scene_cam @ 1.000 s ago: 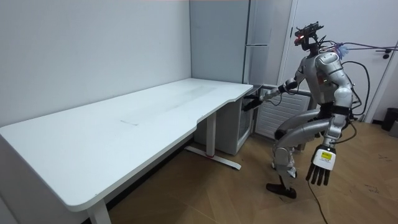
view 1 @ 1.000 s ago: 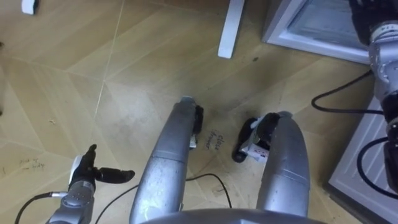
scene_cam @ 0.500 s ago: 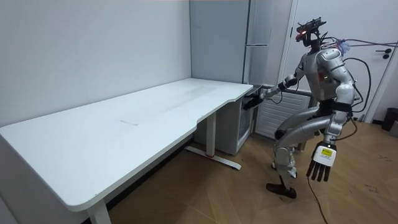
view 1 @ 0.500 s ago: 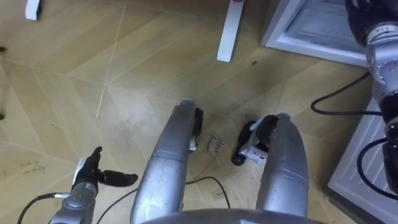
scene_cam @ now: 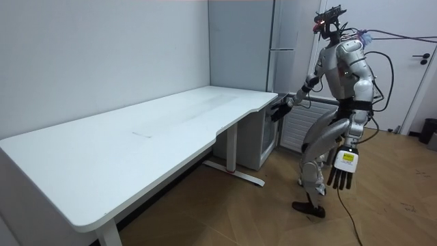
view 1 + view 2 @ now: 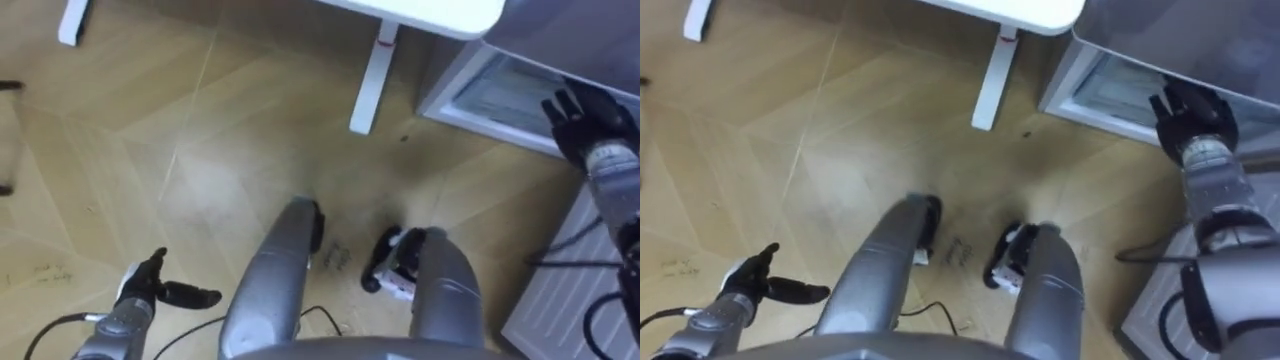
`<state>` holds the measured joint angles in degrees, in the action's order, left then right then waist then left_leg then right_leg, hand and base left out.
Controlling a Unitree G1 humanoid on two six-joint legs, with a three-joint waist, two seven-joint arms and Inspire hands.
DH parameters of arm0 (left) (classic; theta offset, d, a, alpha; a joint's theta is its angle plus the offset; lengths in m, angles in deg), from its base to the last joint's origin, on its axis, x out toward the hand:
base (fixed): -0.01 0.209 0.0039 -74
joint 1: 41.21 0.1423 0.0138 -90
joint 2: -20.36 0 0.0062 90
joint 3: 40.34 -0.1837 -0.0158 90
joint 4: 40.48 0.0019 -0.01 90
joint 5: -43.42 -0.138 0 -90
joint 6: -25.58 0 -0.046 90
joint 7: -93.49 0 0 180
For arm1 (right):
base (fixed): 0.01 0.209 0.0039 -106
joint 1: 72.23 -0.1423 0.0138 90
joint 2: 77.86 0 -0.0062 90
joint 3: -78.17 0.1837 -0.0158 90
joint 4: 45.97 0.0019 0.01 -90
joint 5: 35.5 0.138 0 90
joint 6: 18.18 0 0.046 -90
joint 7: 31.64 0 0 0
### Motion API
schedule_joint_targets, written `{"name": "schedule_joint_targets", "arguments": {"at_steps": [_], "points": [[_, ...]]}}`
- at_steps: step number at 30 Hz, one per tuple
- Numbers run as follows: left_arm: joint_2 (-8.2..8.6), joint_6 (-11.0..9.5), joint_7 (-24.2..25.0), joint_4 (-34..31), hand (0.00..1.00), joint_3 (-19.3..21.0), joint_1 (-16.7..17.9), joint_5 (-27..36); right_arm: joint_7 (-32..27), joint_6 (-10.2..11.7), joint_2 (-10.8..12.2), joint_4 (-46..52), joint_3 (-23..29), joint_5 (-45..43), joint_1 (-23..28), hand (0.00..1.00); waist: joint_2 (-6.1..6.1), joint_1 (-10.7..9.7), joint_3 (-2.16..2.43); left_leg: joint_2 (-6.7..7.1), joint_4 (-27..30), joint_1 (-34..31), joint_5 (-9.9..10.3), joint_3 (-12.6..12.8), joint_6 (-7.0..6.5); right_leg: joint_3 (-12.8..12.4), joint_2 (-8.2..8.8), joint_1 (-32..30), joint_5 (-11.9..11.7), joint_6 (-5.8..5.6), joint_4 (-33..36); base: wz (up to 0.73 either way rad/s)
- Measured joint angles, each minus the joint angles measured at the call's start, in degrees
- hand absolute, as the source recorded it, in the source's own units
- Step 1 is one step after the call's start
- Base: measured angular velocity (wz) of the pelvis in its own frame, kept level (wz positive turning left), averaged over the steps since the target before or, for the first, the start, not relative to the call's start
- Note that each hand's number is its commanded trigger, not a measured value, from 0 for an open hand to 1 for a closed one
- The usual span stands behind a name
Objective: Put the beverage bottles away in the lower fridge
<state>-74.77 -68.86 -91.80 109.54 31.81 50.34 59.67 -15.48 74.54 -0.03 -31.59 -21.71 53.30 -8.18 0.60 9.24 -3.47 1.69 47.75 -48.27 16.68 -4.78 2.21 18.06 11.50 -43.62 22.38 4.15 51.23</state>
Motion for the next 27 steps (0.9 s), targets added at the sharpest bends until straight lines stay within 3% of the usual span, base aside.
{"name": "schedule_joint_targets", "arguments": {"at_steps": [4,9,12,15,17,20,24,27], "points": [[0.08,-0.5,1.0,2.1,0.00,0.2,-2.0,0.4,2.4,-0.4,0.2,-0.7,0.0,-1.7,2.7,0.00,-0.95,-0.8,0.00,-0.03,-3.1,3.6,-0.1,0.1,-0.53,0.0,-0.74,3.7,-0.7,-1.23,-4.0,0.00],[0.31,-0.9,1.1,3.7,0.00,2.3,-2.0,0.7,2.8,-1.1,2.9,-2.8,5.2,-1.6,8.4,0.00,-1.40,-1.6,0.32,-0.16,-7.5,9.5,-0.1,0.5,-0.87,-0.5,-2.02,9.5,-1.5,-2.50,-9.1,-0.05],[0.82,-0.9,1.5,4.7,0.00,3.0,-1.3,0.4,2.7,-1.1,5.7,-4.5,8.0,-1.7,12.4,0.00,-1.80,-2.6,0.79,-0.30,-9.5,13.2,-0.2,0.9,-0.95,-0.6,-2.45,13.3,-1.9,-3.08,-12.0,-0.06],[2.42,-1.0,2.1,6.9,0.00,7.9,-0.1,0.3,2.8,-1.2,8.9,-4.4,11.2,-1.9,17.1,0.00,-1.54,-4.0,1.18,-0.24,-13.0,18.2,-0.4,1.9,-1.40,-1.2,-2.68,17.2,-2.3,-3.66,-14.7,-0.13],[3.43,-1.1,2.0,6.9,0.00,11.6,2.3,-0.4,2.9,-1.2,10.2,-4.3,11.5,-3.9,21.0,0.00,-1.24,-4.5,2.13,-0.48,-15.9,22.9,-0.5,3.1,-1.53,-2.0,-3.05,21.1,-2.6,-4.02,-17.2,-0.23],[3.91,-1.1,1.5,6.6,0.00,13.9,5.3,-3.5,3.6,-1.5,12.3,-4.6,12.5,-6.0,25.9,0.00,-0.46,-6.3,3.25,-0.93,-20.7,29.3,-1.2,3.8,-1.70,-2.1,-3.91,27.1,-3.6,-4.29,-21.8,-0.13],[5.33,-1.0,0.9,6.2,0.00,15.9,7.7,-3.6,3.8,-1.6,14.0,-4.2,13.6,-8.2,30.3,0.00,0.13,-7.7,3.41,-1.88,-24.3,35.7,-1.3,4.9,-1.61,-2.9,-5.62,33.0,-5.2,-4.59,-27.1,-0.21],[7.53,-0.9,0.4,5.3,0.00,20.1,8.6,-7.9,3.9,-1.6,15.0,-4.5,15.7,-9.7,32.8,0.00,0.60,-8.5,3.31,-2.38,-27.0,39.9,-1.4,5.9,-1.63,-4.0,-6.65,37.2,-6.3,-4.93,-30.8,-0.20]]}}
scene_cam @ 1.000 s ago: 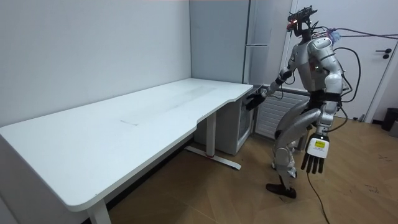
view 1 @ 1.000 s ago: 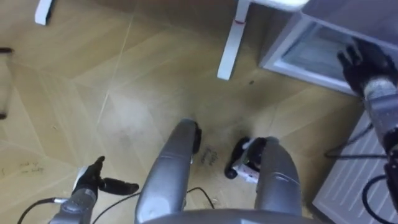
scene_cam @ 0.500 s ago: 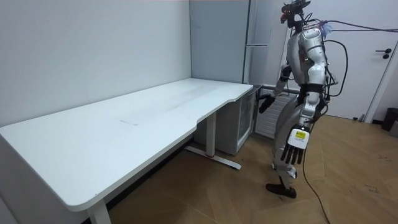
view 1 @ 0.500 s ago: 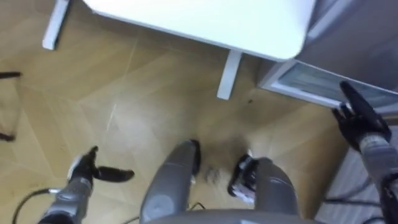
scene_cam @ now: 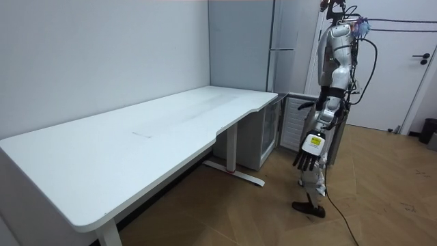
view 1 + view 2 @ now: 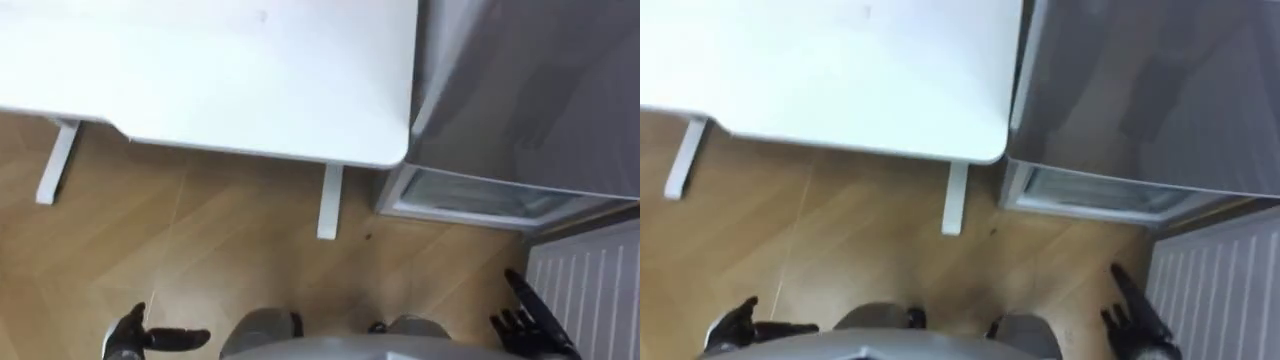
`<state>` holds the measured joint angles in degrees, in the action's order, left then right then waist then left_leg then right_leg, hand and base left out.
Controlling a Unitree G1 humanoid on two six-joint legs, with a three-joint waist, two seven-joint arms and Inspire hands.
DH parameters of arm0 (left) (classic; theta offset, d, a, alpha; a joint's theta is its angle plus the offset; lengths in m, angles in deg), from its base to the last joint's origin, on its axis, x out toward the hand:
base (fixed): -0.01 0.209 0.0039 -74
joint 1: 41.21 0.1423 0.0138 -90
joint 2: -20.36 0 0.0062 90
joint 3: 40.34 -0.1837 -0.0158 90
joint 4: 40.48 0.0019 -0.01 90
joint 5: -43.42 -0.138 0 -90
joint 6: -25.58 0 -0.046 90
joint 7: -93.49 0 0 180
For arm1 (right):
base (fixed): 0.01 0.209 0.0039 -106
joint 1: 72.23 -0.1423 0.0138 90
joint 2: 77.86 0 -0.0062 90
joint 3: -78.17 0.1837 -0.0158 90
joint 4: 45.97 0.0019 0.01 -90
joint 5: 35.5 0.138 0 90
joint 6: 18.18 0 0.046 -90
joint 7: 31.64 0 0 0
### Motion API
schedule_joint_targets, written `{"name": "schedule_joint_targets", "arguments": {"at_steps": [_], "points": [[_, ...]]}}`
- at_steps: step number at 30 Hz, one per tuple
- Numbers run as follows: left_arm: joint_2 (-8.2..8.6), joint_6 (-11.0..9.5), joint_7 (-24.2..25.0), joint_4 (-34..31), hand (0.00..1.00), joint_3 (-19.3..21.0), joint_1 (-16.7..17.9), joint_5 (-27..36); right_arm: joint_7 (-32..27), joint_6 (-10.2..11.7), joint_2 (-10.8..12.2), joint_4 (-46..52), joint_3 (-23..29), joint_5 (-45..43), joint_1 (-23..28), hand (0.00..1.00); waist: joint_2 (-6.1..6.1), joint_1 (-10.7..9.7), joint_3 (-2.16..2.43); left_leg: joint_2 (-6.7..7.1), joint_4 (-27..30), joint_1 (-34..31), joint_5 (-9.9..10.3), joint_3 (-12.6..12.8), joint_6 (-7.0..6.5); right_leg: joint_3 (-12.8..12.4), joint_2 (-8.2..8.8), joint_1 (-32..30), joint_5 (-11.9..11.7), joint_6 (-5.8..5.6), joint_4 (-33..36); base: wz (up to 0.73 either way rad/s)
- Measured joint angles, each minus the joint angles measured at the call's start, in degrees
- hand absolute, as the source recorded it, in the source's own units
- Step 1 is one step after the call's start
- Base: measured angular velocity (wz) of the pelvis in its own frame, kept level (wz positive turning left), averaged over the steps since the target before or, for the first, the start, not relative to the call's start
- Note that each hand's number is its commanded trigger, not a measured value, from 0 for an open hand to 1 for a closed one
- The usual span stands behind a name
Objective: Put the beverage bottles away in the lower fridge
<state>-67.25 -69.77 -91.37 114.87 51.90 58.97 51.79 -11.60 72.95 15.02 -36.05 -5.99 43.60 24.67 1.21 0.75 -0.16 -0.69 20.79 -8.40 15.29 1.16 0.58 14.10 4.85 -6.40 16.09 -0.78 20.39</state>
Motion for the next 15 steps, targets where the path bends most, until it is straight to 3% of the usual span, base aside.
{"name": "schedule_joint_targets", "arguments": {"at_steps": [5,15], "points": [[2.04,0.0,0.0,-0.4,0.00,2.1,0.2,-1.8,0.1,0.0,1.9,0.0,1.1,-4.0,2.3,0.00,0.51,-0.9,0.03,-0.23,-3.9,5.0,-0.5,2.0,-0.19,-1.8,-0.75,3.9,-1.5,-0.46,-3.8,-0.19],[2.11,-0.1,-1.0,0.0,0.00,4.7,1.1,-2.0,0.1,-1.2,2.5,0.1,4.4,-12.4,2.4,0.00,0.48,-2.0,-0.05,-0.65,-7.5,10.5,-0.5,3.9,-0.10,-3.6,-1.65,8.4,-2.3,-0.52,-7.1,-0.12]]}}
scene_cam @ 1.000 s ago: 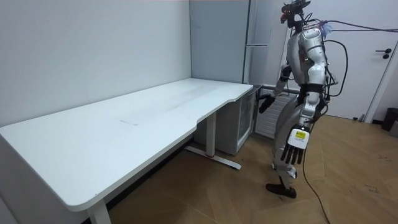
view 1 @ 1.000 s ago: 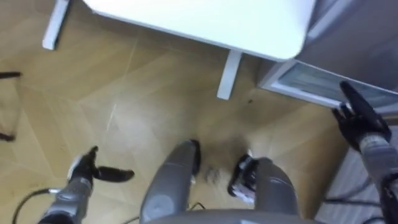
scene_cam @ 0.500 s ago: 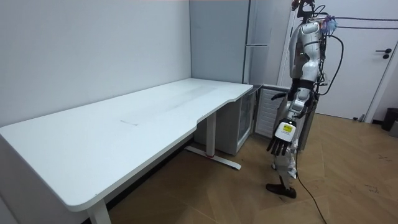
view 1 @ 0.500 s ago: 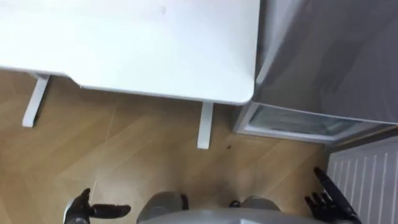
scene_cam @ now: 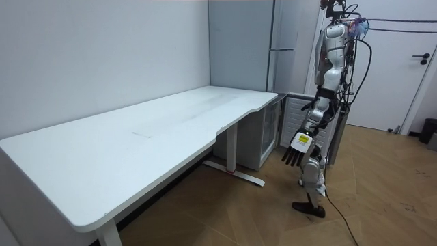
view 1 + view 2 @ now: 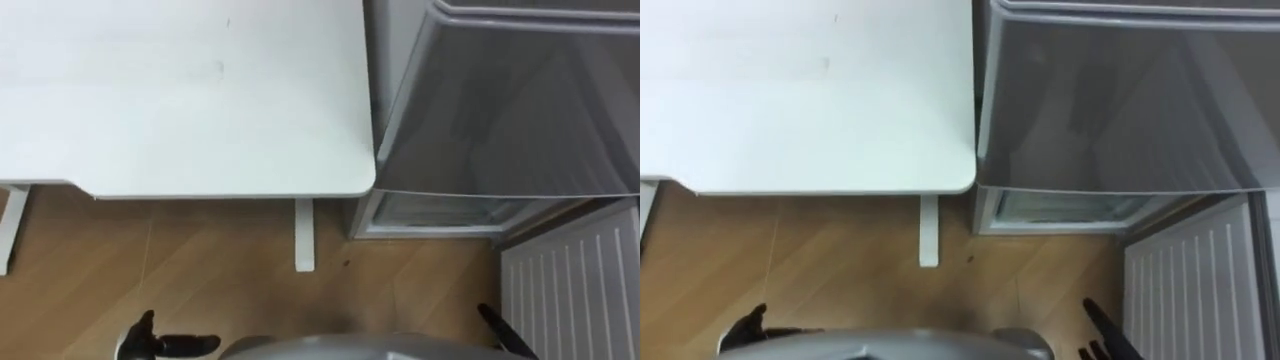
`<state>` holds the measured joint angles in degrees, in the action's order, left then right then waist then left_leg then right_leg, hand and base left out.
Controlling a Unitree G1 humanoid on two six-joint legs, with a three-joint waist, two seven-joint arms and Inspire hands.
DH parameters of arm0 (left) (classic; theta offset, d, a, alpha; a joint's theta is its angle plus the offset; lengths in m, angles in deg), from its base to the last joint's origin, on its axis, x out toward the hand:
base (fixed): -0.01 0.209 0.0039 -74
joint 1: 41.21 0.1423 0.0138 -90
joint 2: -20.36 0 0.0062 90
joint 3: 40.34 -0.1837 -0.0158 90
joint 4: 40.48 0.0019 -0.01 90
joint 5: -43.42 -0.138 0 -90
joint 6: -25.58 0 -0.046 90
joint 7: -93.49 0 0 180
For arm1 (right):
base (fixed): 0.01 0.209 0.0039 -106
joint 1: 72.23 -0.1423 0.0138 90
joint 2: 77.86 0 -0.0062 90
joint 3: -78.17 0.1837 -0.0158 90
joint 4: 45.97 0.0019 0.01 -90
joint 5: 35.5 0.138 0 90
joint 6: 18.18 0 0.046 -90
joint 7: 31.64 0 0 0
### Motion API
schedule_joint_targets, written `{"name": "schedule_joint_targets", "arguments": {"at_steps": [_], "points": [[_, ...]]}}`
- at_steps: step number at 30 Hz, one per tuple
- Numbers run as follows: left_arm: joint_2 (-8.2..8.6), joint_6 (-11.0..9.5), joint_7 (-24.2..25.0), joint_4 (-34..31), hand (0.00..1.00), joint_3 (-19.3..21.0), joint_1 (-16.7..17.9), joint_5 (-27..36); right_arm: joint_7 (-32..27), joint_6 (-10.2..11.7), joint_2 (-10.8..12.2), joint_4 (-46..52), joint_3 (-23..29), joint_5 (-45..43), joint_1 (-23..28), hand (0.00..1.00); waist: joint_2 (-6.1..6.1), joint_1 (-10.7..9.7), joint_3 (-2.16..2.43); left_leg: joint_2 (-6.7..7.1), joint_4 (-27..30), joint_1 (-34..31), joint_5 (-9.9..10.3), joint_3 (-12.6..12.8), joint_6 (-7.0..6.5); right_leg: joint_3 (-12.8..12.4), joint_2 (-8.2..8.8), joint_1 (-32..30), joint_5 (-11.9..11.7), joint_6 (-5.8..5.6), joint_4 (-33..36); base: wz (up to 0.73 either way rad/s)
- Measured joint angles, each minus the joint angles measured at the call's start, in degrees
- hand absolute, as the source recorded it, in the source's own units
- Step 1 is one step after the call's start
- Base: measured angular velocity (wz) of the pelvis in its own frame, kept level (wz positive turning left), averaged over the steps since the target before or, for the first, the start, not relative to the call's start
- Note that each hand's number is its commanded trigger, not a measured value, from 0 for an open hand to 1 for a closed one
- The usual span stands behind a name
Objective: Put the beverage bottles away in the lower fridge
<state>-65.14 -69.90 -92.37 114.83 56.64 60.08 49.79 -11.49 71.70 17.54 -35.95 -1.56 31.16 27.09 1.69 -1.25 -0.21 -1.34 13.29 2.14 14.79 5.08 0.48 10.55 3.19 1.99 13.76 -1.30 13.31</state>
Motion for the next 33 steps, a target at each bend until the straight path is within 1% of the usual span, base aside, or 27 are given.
{"name": "schedule_joint_targets", "arguments": {"at_steps": [2,3,4,5,6,7,8,10,11,12,14,16,18,20,21,23,25,26,28,29,30,31,33], "points": [[0.33,0.0,-0.3,0.6,0.00,0.9,0.5,-0.5,-0.1,0.0,0.0,0.2,0.1,0.0,-0.1,0.00,-0.21,0.1,-0.02,-0.17,-0.6,0.9,0.0,0.4,0.03,-0.4,-0.38,1.1,-0.7,0.00,-1.4,-0.10],[0.50,0.0,-0.3,0.7,0.00,1.3,0.5,-0.8,-0.1,0.0,0.0,0.2,0.2,0.0,-0.2,0.00,-0.12,0.1,-0.04,-0.19,-0.6,0.9,0.0,0.4,0.03,-0.4,-0.41,1.2,-0.8,-0.01,-1.7,-0.07],[0.83,0.0,-0.3,0.8,0.00,1.9,0.8,-0.9,-0.5,0.0,0.0,0.2,1.5,-0.3,-0.6,0.00,0.00,0.1,-0.04,-0.19,-0.6,1.0,0.0,0.5,0.03,-0.6,-0.41,1.2,-1.0,-0.04,-1.7,-0.06],[0.92,0.0,-0.3,0.8,0.00,2.2,1.1,-0.8,-1.4,0.0,-0.1,0.5,3.6,-0.3,-1.4,0.00,-0.14,0.1,-0.11,-0.18,-0.6,1.0,0.0,0.7,0.02,-0.8,-0.41,1.2,-1.1,-0.09,-1.7,-0.06],[0.91,0.0,-0.3,0.8,0.00,2.3,1.3,-0.9,-2.1,0.0,-0.1,1.1,4.7,-0.3,-1.6,0.00,-0.10,0.0,-0.11,-0.18,-0.6,1.0,0.0,0.8,0.02,-0.8,-0.40,1.1,-1.1,-0.12,-1.7,-0.07],[0.88,0.0,-0.2,0.8,0.00,2.4,1.7,-0.9,-3.6,0.0,-0.2,3.7,6.2,-0.4,-1.5,0.00,-0.16,0.0,-0.10,-0.18,-0.6,1.0,0.0,1.0,0.01,-1.1,-0.41,1.0,-1.2,-0.16,-1.7,-0.07],[0.87,0.2,-0.2,0.6,0.00,2.4,2.0,-0.9,-4.8,0.1,-0.6,6.6,6.9,-0.6,-1.4,0.00,0.09,-0.3,-0.23,-0.17,-0.5,1.0,0.0,1.0,0.01,-1.2,-0.41,0.9,-1.3,-0.18,-1.7,-0.06],[0.82,0.3,-0.2,0.5,0.00,2.4,2.1,-1.1,-6.4,0.3,-1.0,10.8,6.9,-1.0,-1.4,0.00,0.07,-0.6,-0.20,-0.17,-0.5,1.0,-0.1,1.0,-0.08,-1.2,-0.41,0.9,-1.4,-0.19,-1.6,0.00],[0.84,0.3,-0.2,0.2,0.00,2.3,2.0,-1.1,-7.5,0.4,-1.0,14.2,6.9,-2.0,-1.5,0.00,0.50,-1.0,-0.23,-0.17,-0.5,0.9,-0.1,1.0,-0.16,-1.2,-0.41,0.9,-1.5,-0.19,-1.5,0.00],[0.84,0.3,-0.2,0.2,0.00,2.3,2.0,-1.2,-7.8,0.6,-1.1,15.8,6.9,-2.1,-1.7,0.00,0.48,-1.1,-0.20,-0.17,-0.5,0.9,-0.2,1.0,-0.18,-1.3,-0.44,0.9,-1.5,-0.20,-1.5,0.00],[0.84,0.3,-0.2,0.2,0.00,2.3,1.7,-2.7,-10.2,1.9,-1.3,21.5,7.2,-6.2,-2.7,0.00,0.59,-1.3,-0.24,-0.24,-0.5,1.1,-0.2,1.5,-0.20,-2.1,-0.55,0.8,-1.7,-0.24,-1.6,-0.11],[0.84,0.2,-0.2,-0.1,0.00,2.6,1.6,-3.9,-12.2,2.7,-1.4,25.8,7.7,-10.6,-3.3,0.00,0.65,-1.4,-0.09,-0.32,-0.6,1.2,-0.2,2.1,-0.20,-2.4,-0.60,0.7,-1.9,-0.22,-1.5,-0.15],[0.90,0.2,-0.3,-0.4,0.00,3.0,1.4,-4.7,-15.2,2.6,-1.4,33.1,8.3,-14.3,-2.8,0.00,0.66,-1.8,-0.03,-0.32,-0.6,1.3,-0.2,2.5,-0.22,-2.8,-0.57,0.3,-1.9,-0.23,-1.1,-0.14],[0.92,0.2,-0.5,-1.6,0.00,3.0,1.2,-5.0,-18.5,3.1,-1.8,43.5,8.6,-19.9,-2.3,0.00,0.70,-2.2,0.02,-0.32,-0.5,0.7,-0.3,3.0,-0.34,-3.7,-0.60,-0.9,-1.9,-0.22,-0.4,-0.15],[0.95,0.2,-0.7,-1.8,0.00,2.9,1.1,-5.1,-19.5,3.2,-1.8,46.1,8.6,-21.6,-2.3,0.00,0.69,-2.3,0.03,-0.32,-0.6,0.6,-0.3,3.1,-0.35,-4.0,-0.64,-1.0,-1.9,-0.24,-0.4,-0.13],[0.96,0.2,-1.1,-2.8,0.00,3.0,1.2,-5.4,-22.1,4.7,-1.8,53.0,8.9,-27.5,-2.2,0.00,1.01,-3.3,0.19,-0.32,-0.6,0.7,-0.4,3.5,-0.38,-4.5,-0.67,-1.0,-2.0,-0.26,-0.4,-0.07],[0.96,0.3,-1.2,-4.0,0.00,3.0,1.4,-6.0,-24.4,5.2,-2.0,56.3,9.4,-30.4,-1.1,0.00,1.36,-3.4,0.36,-0.33,-0.7,0.8,-0.4,3.7,-0.38,-4.5,-0.70,-1.1,-2.0,-0.32,-0.7,-0.04],[0.97,0.3,-1.2,-5.3,0.00,3.0,2.2,-6.0,-25.8,5.2,-2.0,58.5,10.1,-31.8,-0.4,0.00,1.65,-3.6,0.42,-0.33,-0.8,0.8,-0.4,3.8,-0.38,-4.5,-0.71,-1.2,-2.1,-0.32,-0.7,-0.06],[0.97,0.4,-1.2,-5.6,0.00,3.0,2.9,-6.0,-27.5,5.2,-2.1,61.2,11.6,-33.4,0.0,0.00,1.73,-4.0,0.51,-0.42,-1.3,1.0,-0.4,4.4,-0.38,-5.3,-0.83,-1.5,-2.2,-0.33,-0.7,-0.20],[1.01,0.6,-1.2,-5.6,0.00,3.0,3.3,-6.0,-28.5,5.2,-2.8,62.6,12.5,-34.0,0.0,0.00,1.66,-4.1,0.51,-0.47,-1.7,1.4,-0.4,5.4,-0.41,-6.0,-0.92,-1.4,-2.3,-0.34,-0.6,-0.30],[1.03,0.7,-1.2,-5.6,0.00,3.0,3.6,-6.0,-29.0,5.2,-3.2,63.1,12.8,-34.1,0.1,0.00,1.54,-4.2,0.46,-0.54,-1.9,1.6,-0.4,5.8,-0.42,-6.3,-0.99,-1.4,-2.4,-0.34,-0.6,-0.29],[1.01,0.7,-1.3,-5.6,0.00,3.1,4.4,-6.1,-29.8,5.2,-3.8,64.0,13.8,-34.2,0.1,0.00,1.44,-4.7,0.48,-0.55,-2.0,1.6,-0.4,5.9,-0.42,-6.7,-1.05,-1.4,-2.4,-0.35,-0.7,-0.17],[1.00,1.1,-1.3,-5.7,0.00,4.0,5.3,-6.1,-31.4,5.2,-4.3,65.4,15.7,-34.3,0.1,0.00,1.43,-5.7,0.46,-0.57,-2.0,1.6,-0.4,5.9,-0.42,-6.7,-1.07,-1.4,-2.4,-0.35,-0.7,-0.05]]}}
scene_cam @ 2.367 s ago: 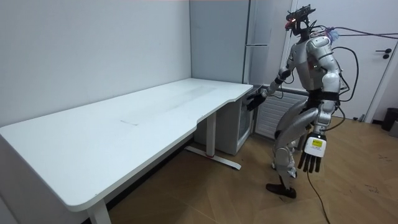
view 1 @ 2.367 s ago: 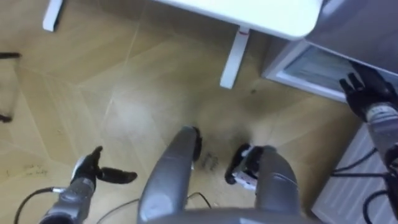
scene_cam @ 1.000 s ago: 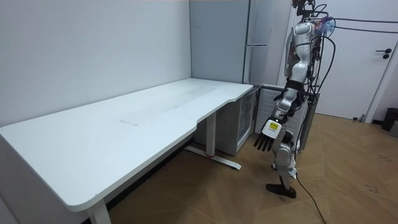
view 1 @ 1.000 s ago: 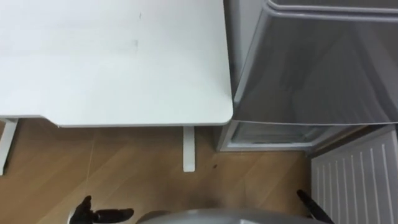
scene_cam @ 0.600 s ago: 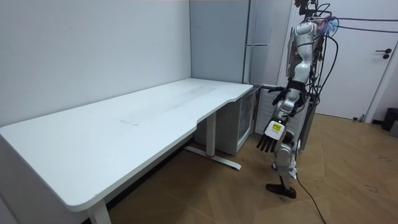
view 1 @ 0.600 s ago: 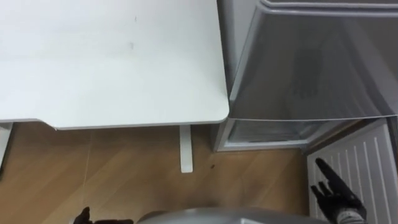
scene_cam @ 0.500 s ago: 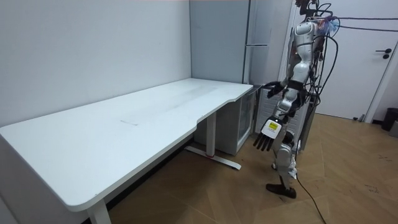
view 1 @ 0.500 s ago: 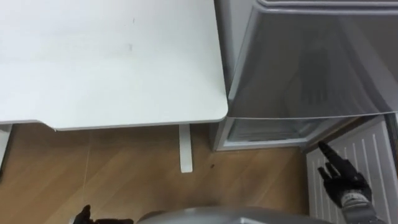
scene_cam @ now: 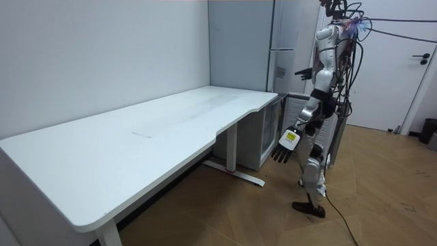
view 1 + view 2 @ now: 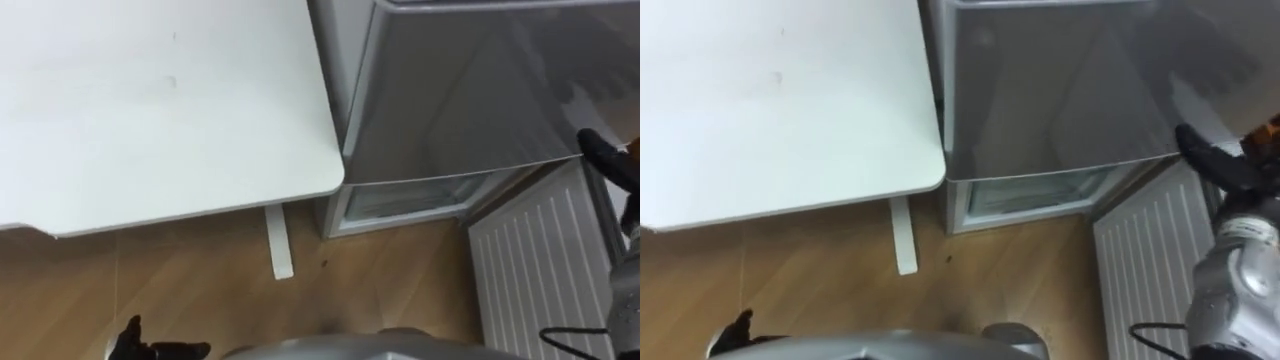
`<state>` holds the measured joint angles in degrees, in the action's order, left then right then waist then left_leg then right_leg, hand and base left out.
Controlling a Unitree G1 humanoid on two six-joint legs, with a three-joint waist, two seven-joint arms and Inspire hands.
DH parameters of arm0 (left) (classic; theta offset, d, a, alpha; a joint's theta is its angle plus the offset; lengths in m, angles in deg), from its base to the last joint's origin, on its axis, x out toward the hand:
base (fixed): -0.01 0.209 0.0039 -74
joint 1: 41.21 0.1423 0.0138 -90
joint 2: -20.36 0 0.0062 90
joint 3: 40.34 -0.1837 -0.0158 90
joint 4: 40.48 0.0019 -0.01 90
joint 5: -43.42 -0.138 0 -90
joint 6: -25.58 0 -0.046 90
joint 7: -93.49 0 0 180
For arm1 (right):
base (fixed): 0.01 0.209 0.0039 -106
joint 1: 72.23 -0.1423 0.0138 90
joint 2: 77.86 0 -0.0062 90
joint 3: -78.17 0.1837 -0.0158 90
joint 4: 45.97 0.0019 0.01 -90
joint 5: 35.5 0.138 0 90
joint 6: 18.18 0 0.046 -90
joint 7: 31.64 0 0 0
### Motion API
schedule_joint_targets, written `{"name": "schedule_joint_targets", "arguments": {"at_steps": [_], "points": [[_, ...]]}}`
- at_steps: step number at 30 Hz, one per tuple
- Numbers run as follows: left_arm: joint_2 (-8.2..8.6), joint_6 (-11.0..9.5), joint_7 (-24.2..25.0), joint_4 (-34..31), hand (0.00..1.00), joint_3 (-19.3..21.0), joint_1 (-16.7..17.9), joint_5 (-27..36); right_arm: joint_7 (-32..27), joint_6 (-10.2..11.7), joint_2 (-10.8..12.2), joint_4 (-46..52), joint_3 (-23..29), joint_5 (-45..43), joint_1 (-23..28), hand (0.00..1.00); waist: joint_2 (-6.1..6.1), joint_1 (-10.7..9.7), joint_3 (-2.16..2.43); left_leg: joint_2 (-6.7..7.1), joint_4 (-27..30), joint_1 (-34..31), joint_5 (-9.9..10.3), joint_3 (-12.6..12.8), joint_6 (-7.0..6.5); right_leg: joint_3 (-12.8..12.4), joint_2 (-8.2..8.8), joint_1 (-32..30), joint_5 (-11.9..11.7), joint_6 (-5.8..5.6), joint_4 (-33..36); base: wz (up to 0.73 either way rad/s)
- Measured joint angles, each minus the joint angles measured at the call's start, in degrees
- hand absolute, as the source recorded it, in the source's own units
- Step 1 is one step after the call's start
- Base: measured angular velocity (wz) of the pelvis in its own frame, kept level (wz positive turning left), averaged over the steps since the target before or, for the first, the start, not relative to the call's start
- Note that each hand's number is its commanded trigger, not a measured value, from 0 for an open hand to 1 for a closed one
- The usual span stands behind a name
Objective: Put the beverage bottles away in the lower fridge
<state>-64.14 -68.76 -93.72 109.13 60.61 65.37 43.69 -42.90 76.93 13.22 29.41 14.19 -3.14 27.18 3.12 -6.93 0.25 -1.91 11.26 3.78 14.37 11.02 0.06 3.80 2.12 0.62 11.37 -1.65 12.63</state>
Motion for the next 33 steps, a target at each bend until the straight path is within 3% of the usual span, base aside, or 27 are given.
{"name": "schedule_joint_targets", "arguments": {"at_steps": [4,11,14,24,33], "points": [[-0.08,0.8,0.0,-1.9,0.00,0.4,1.1,-1.9,-2.0,0.0,-2.5,-1.3,3.1,0.6,0.9,0.00,0.44,-0.9,-0.05,-0.17,0.0,0.0,0.0,0.0,0.02,0.0,-0.15,-0.4,-0.1,0.13,0.0,0.00],[-0.19,1.4,0.0,-3.9,0.00,2.4,1.9,-4.6,-2.4,-0.1,-2.7,-11.7,6.9,0.6,1.1,0.00,2.11,-1.6,-0.31,-0.59,-0.1,0.8,-0.1,1.4,0.24,-1.0,-0.56,-0.5,-0.3,0.40,0.2,-0.07],[-0.37,1.9,0.1,-4.0,0.00,2.7,1.8,-4.8,-2.4,-1.0,-3.1,-16.3,8.0,0.7,1.1,0.00,2.59,-2.7,-0.18,-0.60,-0.2,0.6,-0.1,1.5,0.23,-1.0,-0.56,-0.9,-0.3,0.38,0.1,-0.03],[-0.58,1.9,0.5,-4.1,0.00,6.3,1.9,-5.1,-1.6,-1.0,-5.9,-27.4,14.0,1.5,0.8,0.00,2.91,-3.8,0.17,-0.99,-0.5,0.6,-0.1,3.4,0.26,-3.5,-1.33,-1.6,-0.9,0.54,0.1,-0.13],[-1.19,1.9,2.3,-4.0,0.00,7.0,1.7,-5.9,2.8,-1.3,-6.1,-39.3,14.0,5.6,0.9,0.00,2.31,-3.8,-0.29,-1.27,-1.3,1.0,-0.1,4.7,0.29,-5.0,-1.88,-1.8,-1.7,0.55,0.1,-0.09]]}}
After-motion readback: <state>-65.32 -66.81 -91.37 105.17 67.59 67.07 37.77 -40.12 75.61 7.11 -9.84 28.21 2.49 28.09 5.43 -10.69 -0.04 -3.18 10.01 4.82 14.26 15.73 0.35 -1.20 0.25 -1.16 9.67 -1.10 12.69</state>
